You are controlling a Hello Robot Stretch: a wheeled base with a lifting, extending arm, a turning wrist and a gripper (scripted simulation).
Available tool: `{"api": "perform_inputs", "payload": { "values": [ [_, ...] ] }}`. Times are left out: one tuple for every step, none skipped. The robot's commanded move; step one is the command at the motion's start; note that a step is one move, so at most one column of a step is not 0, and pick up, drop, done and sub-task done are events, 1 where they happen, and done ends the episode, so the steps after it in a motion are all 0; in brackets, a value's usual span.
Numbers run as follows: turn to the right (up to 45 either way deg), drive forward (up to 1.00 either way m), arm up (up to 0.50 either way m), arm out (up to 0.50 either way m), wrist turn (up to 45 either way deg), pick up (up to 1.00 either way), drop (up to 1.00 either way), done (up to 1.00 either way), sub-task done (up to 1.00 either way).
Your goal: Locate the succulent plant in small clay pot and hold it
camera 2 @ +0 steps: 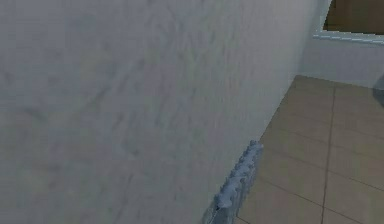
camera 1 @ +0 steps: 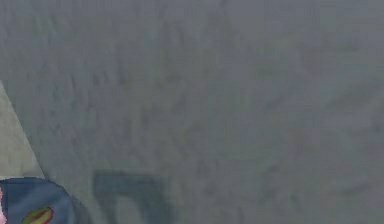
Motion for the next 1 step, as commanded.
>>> {"api": "perform_inputs", "payload": {
  "values": [
    [-45.0,0.00,0.00,0.00,0.0,0.00,0.00,0.00,0.00]
  ]
}}
